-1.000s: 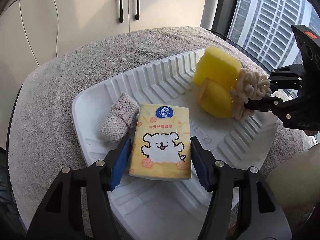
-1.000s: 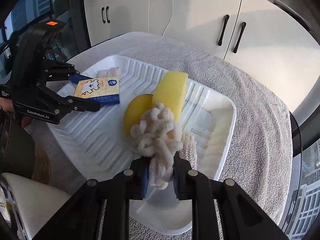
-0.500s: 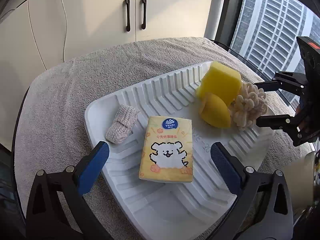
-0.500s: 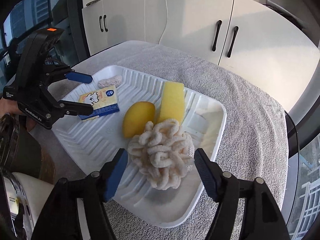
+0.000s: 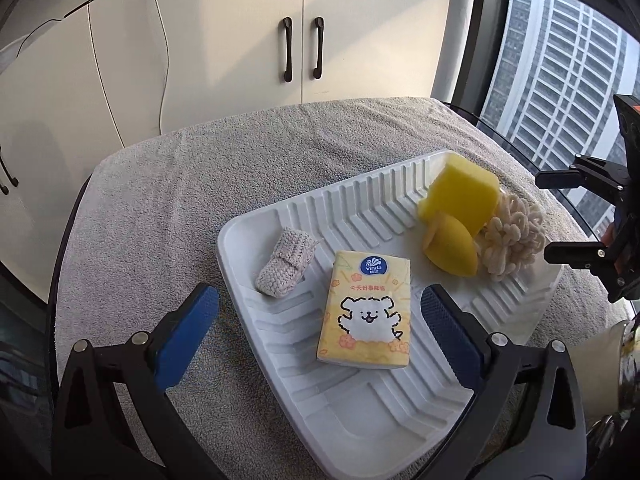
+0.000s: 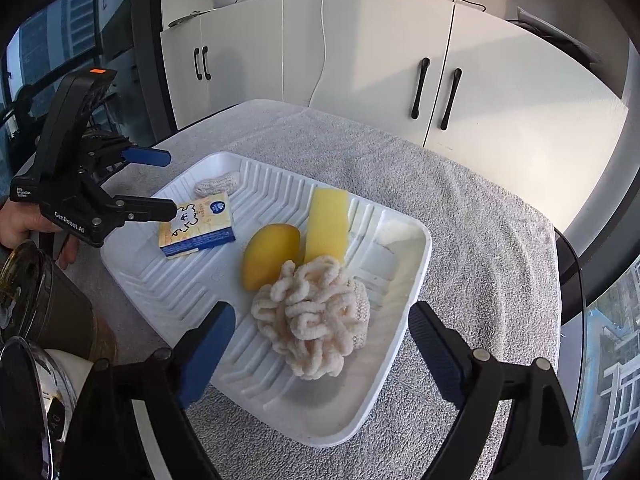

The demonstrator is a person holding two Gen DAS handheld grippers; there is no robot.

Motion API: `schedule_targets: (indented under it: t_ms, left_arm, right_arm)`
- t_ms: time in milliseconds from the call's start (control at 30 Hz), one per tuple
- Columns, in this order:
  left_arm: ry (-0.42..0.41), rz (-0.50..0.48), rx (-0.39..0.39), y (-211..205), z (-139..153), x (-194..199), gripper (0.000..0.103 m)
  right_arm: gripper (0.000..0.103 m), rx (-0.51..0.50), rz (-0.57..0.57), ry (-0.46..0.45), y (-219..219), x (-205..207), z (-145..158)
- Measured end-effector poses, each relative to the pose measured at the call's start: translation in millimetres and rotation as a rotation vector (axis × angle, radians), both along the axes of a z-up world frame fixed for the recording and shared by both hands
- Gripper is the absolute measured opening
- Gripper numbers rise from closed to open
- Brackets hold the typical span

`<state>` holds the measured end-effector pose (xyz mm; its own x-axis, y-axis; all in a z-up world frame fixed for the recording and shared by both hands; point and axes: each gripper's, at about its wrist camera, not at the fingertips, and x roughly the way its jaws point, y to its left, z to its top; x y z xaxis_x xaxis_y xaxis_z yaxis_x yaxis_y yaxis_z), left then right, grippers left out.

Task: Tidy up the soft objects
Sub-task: 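Withdraw both open tools from the tray back toward the pile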

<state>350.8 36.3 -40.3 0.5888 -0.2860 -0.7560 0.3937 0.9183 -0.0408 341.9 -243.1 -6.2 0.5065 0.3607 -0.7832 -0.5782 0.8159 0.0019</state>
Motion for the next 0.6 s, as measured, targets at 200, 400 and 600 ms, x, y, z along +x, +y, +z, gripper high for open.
schedule_targets:
  t_ms: [200,400,600]
  left_arm:
    - [-0.017,0.029,-0.004,9.1,7.6,-5.5,0.103]
    - [-0.053,0.074,-0.018,28.5,26.3,-20.0,0.103]
    - [-0.097,0.107,-0.039,50.9,49.6,-62.8,0.103]
  right_arm:
    - [0.091,0.02,-0.032,-0.008,-9.8,-1.3,6.1]
    - [0.093,0.051,-0.094,-0.036,-35.7,-13.7,23.3]
    - [0.094,0.123,-0.179,-0.081,-70.6,-48.8,50.7]
